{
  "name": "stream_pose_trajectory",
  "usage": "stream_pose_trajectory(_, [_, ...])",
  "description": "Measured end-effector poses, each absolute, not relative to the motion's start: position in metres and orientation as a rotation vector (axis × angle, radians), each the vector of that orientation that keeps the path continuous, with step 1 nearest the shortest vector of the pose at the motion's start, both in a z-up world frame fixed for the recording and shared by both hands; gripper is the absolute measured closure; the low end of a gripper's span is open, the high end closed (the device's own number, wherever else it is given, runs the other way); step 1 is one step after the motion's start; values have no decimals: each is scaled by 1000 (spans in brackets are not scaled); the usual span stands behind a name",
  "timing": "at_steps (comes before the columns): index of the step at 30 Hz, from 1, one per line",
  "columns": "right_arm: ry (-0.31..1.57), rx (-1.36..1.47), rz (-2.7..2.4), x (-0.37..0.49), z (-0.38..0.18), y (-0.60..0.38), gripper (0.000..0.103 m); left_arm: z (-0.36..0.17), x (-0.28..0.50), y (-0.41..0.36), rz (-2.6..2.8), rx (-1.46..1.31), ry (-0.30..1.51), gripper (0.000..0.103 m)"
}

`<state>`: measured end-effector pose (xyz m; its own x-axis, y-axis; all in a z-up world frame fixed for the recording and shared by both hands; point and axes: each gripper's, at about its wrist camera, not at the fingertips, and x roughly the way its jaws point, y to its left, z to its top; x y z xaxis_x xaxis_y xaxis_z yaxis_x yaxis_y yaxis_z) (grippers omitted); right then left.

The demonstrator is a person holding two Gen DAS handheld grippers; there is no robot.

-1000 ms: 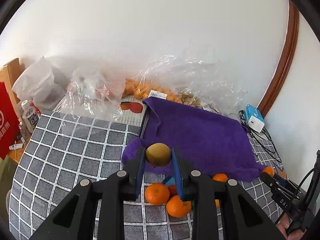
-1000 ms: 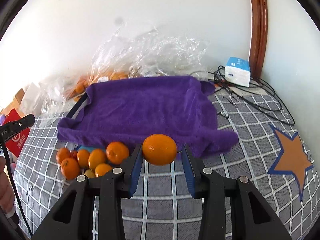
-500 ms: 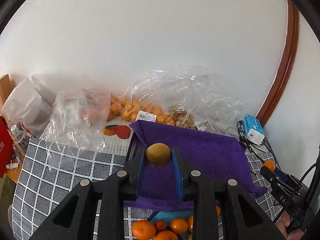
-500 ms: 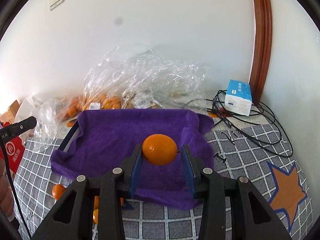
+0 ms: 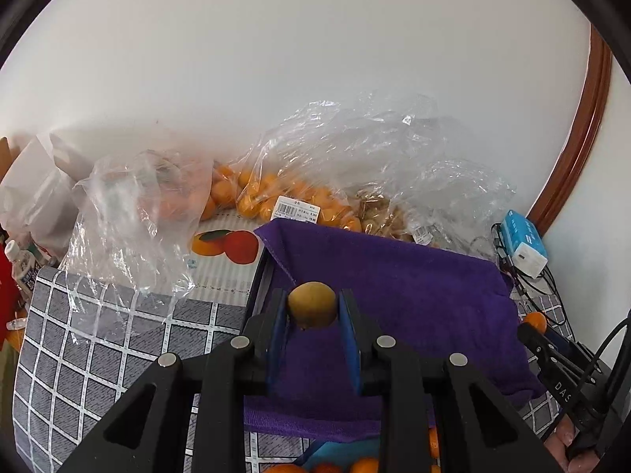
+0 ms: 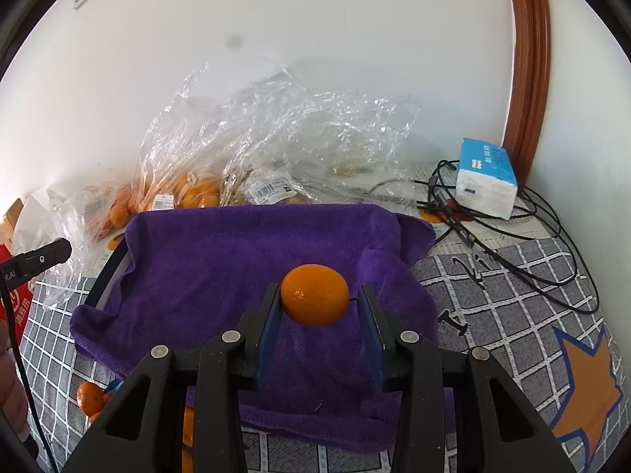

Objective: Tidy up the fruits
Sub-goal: 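Carry both fruits onto the purple towel and open both grippers to release them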

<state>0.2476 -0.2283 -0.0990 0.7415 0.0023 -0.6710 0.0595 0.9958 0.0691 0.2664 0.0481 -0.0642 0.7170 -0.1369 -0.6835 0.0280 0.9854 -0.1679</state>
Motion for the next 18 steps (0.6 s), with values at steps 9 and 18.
stream_pose_trajectory(9, [800, 43, -19, 269, -129, -216, 64, -103, 286, 41, -86, -124, 866, 78])
stream_pose_trajectory(18, [848, 28, -9, 279, -151, -215, 64, -128, 292, 39, -87, -98, 932, 78])
